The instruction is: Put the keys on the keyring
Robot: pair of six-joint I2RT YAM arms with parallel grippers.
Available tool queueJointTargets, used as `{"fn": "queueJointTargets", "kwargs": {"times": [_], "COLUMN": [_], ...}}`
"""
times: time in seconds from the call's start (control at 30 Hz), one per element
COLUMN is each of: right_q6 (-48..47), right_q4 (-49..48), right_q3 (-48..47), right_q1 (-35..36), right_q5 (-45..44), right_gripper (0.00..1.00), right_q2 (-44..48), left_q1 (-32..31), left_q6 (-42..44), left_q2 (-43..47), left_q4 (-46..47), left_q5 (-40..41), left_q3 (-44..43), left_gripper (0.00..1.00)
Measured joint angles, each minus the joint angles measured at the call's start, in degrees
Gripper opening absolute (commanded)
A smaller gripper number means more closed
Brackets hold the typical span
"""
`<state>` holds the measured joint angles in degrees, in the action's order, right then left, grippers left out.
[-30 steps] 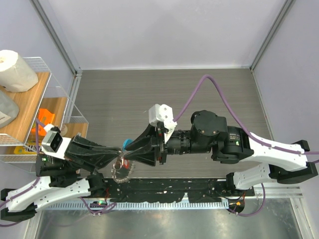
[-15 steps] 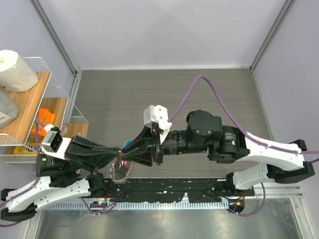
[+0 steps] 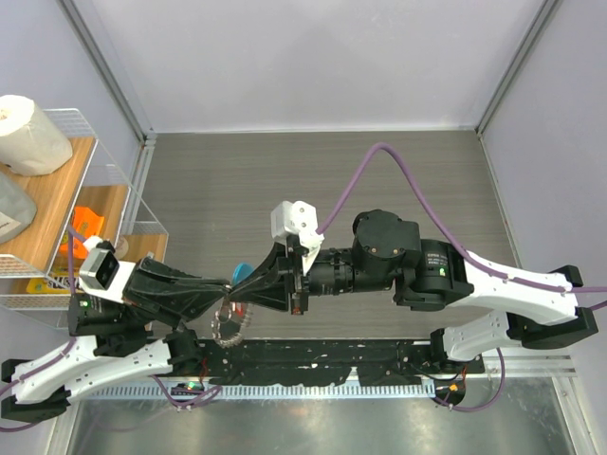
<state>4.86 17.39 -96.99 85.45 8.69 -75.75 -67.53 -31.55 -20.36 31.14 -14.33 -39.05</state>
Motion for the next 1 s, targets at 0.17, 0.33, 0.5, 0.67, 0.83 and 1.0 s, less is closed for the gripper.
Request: {"fn": "queueJointTargets", "kwargs": {"times": [0.17,0.33,0.5,0.67,0.83,1.0], "right_q6": [-0.48,-1.77,-2.84,-3.32,-3.52,-3.41], "right_q4": [0.33,1.77,5.92,11.76,18.29,21.88], "right_q3": [-0.2,-0.63,-1.18,-1.2,-2.84,-4.42], "right_q1": [0.26,0.59,0.7,0.74,0.74,0.63], "right_q5": [-0.24,-0.81,-1.14,-1.01,0.2,2.4], "right_gripper": [0.06,0.06,0.06,0.06,0.06,0.06], "right_q2": [-0.04,-0.02,0.02,0.33,0.37,0.37], "left_q1": [0.0,0.0,0.0,0.0,0.0,0.0], "left_q6": [-0.02,-0.31,-1.18,-1.44,-1.49,-1.51], "left_q2": [0.0,0.07,1.95,4.66,4.37,2.25], "left_q4": [0.15,-0.83,-6.78,-13.53,-20.79,-25.75], "left_q5": [0.04,0.0,0.09,0.26,-1.84,-5.27], "left_q3": [0.09,0.07,0.0,-0.35,-4.02,-7.72], "left_gripper": [0.0,0.03,0.24,0.38,0.52,0.53]}}
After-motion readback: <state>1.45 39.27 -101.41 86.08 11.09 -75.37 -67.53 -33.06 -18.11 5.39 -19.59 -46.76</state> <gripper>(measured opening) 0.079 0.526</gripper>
